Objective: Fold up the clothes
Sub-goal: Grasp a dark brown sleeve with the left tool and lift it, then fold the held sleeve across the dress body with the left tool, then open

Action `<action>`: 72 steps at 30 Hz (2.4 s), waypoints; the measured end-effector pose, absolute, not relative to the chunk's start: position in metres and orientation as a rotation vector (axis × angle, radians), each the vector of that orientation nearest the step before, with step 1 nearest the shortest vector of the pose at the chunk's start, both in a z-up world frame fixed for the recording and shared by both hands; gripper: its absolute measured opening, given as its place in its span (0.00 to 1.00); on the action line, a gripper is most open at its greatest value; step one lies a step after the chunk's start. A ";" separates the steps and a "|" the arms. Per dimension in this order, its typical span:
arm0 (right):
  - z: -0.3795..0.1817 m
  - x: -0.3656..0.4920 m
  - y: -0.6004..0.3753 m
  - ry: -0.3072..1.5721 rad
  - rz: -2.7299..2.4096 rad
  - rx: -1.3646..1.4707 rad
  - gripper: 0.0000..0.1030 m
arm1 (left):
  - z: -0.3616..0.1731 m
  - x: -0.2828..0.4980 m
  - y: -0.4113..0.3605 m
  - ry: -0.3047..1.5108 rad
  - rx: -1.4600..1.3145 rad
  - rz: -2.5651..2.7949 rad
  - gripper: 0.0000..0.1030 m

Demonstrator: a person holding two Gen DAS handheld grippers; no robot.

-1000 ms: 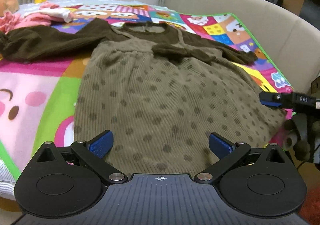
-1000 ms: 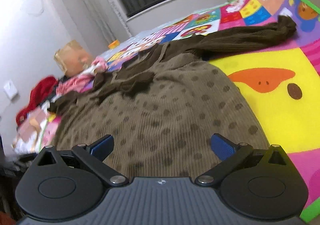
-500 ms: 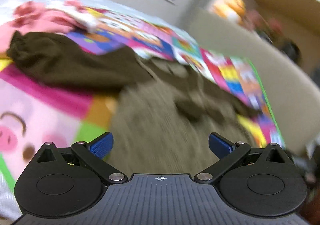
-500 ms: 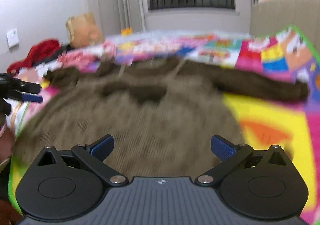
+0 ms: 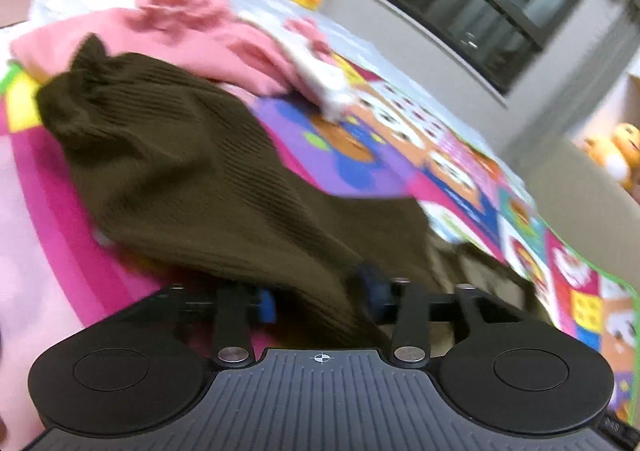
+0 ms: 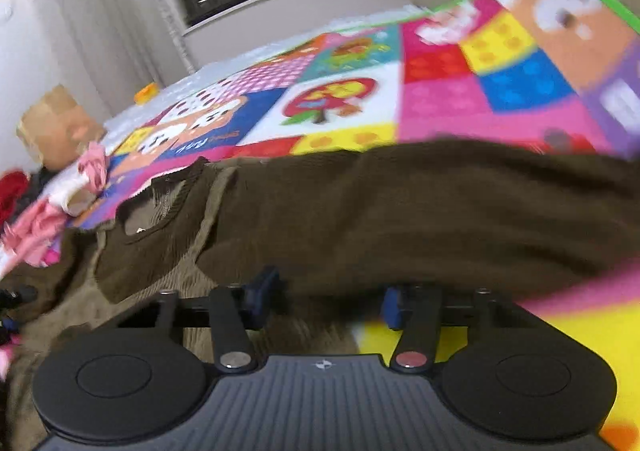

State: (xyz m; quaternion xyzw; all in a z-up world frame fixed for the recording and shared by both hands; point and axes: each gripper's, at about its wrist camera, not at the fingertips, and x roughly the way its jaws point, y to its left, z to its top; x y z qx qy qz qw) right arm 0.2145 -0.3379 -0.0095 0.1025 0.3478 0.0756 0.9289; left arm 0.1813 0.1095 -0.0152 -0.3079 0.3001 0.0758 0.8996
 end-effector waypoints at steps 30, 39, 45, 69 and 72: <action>-0.017 0.180 -0.406 0.550 -0.140 0.239 0.84 | 0.029 0.142 0.183 0.257 -0.661 0.314 0.08; -0.018 0.180 -0.404 0.546 -0.136 0.242 0.86 | -0.027 0.118 0.202 0.370 -0.945 0.391 0.47; -0.018 0.176 -0.410 0.523 -0.120 0.283 0.90 | -0.007 0.147 0.188 0.398 -0.890 0.330 0.91; -0.030 0.163 -0.446 0.422 -0.033 0.532 0.95 | 0.041 0.257 -0.107 0.578 -0.316 -0.277 0.64; -0.031 0.164 -0.448 0.425 -0.025 0.544 0.96 | 0.021 0.251 -0.120 0.650 -0.243 -0.355 0.80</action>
